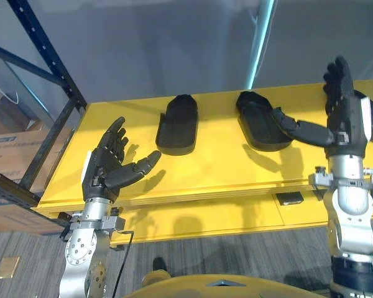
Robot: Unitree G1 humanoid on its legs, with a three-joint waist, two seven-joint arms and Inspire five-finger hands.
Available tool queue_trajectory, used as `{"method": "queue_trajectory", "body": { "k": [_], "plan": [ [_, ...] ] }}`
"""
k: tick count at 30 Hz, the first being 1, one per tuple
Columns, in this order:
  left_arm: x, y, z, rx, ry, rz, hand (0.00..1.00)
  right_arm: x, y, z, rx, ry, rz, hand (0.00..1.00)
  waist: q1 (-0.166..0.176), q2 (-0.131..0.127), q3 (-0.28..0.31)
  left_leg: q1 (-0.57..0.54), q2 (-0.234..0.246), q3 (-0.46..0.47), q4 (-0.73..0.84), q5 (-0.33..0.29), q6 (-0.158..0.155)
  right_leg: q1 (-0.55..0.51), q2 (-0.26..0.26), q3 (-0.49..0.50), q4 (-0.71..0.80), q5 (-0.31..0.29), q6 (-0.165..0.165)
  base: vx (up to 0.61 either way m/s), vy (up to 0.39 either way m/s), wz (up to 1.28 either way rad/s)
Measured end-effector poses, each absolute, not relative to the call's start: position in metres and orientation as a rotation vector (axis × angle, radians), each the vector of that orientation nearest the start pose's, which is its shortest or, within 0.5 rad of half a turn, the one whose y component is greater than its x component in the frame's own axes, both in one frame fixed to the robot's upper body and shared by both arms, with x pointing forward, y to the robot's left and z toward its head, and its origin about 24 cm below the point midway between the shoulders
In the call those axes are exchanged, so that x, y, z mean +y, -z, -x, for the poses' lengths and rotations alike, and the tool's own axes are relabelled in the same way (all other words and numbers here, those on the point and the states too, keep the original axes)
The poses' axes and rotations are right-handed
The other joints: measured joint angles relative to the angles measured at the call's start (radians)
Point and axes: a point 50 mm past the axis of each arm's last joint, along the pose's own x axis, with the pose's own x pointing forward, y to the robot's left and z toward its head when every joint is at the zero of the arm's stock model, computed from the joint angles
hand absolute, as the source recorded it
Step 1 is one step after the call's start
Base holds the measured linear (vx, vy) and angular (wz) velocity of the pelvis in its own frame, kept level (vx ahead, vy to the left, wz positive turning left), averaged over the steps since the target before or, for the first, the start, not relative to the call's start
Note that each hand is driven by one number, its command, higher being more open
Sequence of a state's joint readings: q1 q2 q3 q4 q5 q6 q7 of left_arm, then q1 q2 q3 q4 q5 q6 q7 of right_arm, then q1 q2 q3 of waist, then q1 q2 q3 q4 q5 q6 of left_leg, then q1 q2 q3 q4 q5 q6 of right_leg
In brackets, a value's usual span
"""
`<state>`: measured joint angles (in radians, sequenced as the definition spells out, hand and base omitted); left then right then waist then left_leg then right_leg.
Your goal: Walk over and take three plastic housings, then place them on the shelf
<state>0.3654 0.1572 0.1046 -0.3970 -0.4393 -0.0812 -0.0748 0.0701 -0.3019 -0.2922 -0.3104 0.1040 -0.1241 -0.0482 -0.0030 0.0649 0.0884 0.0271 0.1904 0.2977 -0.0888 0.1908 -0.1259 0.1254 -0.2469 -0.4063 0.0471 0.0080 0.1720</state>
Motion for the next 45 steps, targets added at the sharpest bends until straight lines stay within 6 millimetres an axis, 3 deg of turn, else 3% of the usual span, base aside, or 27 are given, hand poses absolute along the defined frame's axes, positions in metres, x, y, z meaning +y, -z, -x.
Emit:
{"method": "queue_trajectory", "body": {
  "k": [5,12,18,24,33,45],
  "plan": [
    [0.221,-0.073,-0.179,-0.136,-0.131,0.250,1.00,-0.256,-0.113,-0.204,-0.328,0.302,0.215,1.00,-0.006,-0.001,0.000,0.016,0.009,0.032,0.000,-0.007,-0.005,-0.003,0.009,0.031,-0.015,0.008,-0.003,0.01,-0.010,-0.19],
    [0.239,-0.054,-0.187,-0.049,-0.282,0.255,1.00,-0.257,-0.108,-0.199,-0.320,0.301,0.174,1.00,-0.028,-0.002,0.000,0.024,0.012,0.060,0.000,-0.014,-0.008,-0.018,0.009,0.060,-0.014,0.009,-0.003,0.01,-0.003,-0.11],
    [0.239,-0.038,-0.200,0.014,-0.285,0.272,1.00,-0.260,-0.107,-0.196,-0.314,0.305,0.154,1.00,-0.033,-0.007,0.003,0.033,0.012,0.081,0.001,-0.016,-0.011,-0.020,0.009,0.083,-0.013,0.014,0.002,0.02,0.000,-0.10],
    [0.223,-0.030,-0.216,0.051,-0.184,0.278,1.00,-0.253,-0.113,-0.203,-0.352,0.271,0.159,1.00,-0.054,-0.017,0.013,0.025,0.013,0.091,0.003,-0.020,-0.010,-0.042,0.008,0.096,-0.004,0.009,-0.005,-0.01,0.001,-0.06],
    [0.213,-0.047,-0.236,-0.010,-0.096,0.279,1.00,-0.251,-0.116,-0.206,-0.359,0.234,0.192,1.00,-0.060,-0.001,0.058,0.016,0.012,0.108,0.004,-0.020,-0.009,-0.073,0.007,0.119,0.009,0.012,0.000,0.00,0.001,-0.05],
    [0.215,-0.048,-0.237,-0.011,-0.079,0.278,1.00,-0.249,-0.122,-0.211,-0.388,0.222,0.188,1.00,-0.076,-0.006,0.076,0.027,0.013,0.108,0.005,-0.021,-0.009,-0.069,0.006,0.121,0.024,0.005,-0.006,0.00,0.000,0.00]
  ]
}}
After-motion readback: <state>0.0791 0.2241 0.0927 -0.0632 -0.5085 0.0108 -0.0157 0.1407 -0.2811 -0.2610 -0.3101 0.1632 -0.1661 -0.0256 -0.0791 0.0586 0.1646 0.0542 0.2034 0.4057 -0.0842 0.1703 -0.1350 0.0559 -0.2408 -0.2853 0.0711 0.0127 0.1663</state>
